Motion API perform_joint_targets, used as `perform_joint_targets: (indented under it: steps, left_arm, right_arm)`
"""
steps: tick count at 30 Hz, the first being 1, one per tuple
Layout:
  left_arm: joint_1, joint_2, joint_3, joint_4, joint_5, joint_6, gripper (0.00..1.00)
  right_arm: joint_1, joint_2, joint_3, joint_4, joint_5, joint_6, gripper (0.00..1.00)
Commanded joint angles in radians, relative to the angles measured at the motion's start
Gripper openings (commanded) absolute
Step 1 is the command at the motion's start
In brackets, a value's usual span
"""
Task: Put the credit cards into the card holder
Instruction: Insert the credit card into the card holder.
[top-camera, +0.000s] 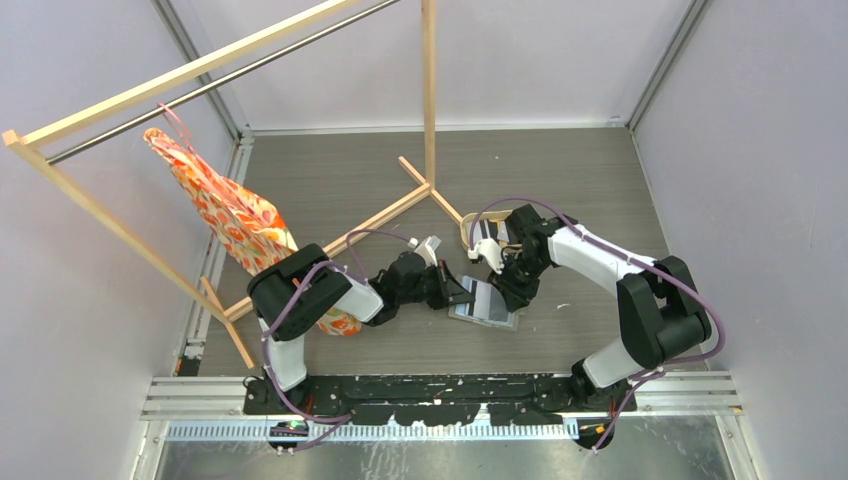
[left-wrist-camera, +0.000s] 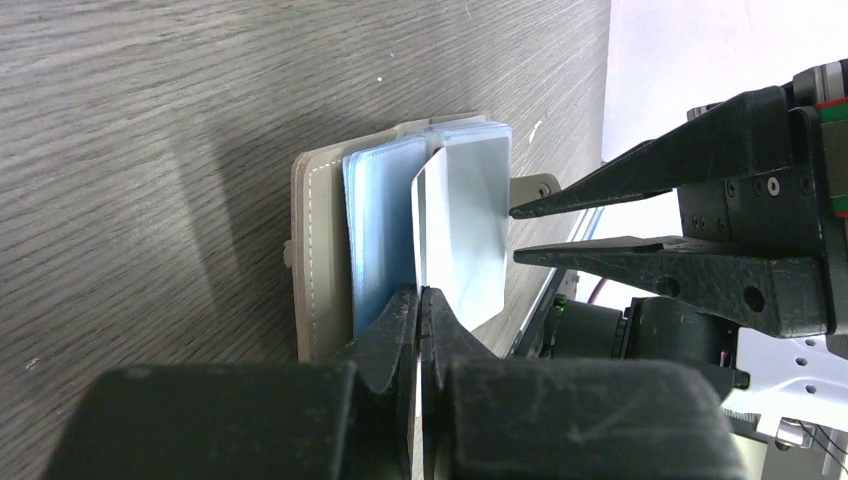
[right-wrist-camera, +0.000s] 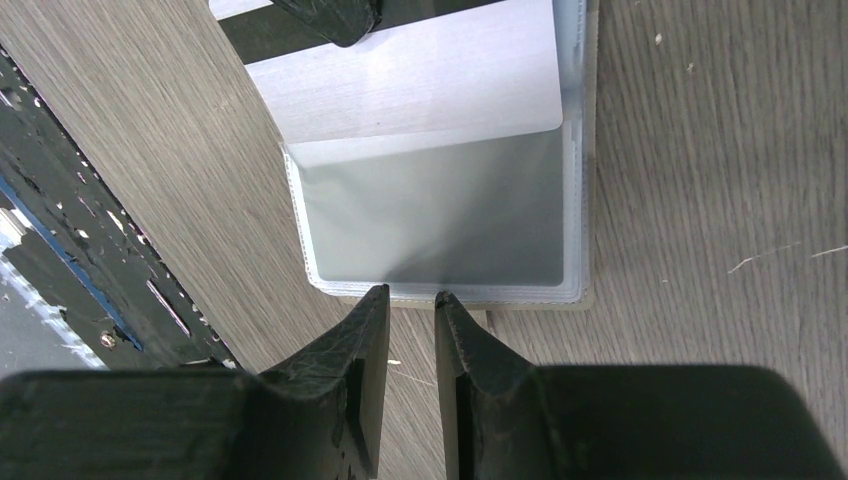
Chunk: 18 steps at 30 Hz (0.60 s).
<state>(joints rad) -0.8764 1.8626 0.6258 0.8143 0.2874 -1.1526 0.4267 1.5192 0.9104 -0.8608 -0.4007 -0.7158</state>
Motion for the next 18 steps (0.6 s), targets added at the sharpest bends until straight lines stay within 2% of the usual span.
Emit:
perform_joint_targets:
  steps: [1,18]
  left_arm:
    - [-0.019,-0.013,0.009,-0.069,0.01,0.027,0.0]
    - [-0.045,0.029,0.046,-0.067,-0.013,0.011,0.0]
  right_arm:
    - [0.007,0.004,0.004,0.01,0.006,-0.001,0.28]
    - [-0.009,-0.018,0.022,-0.002,-0.01,0.016,0.29]
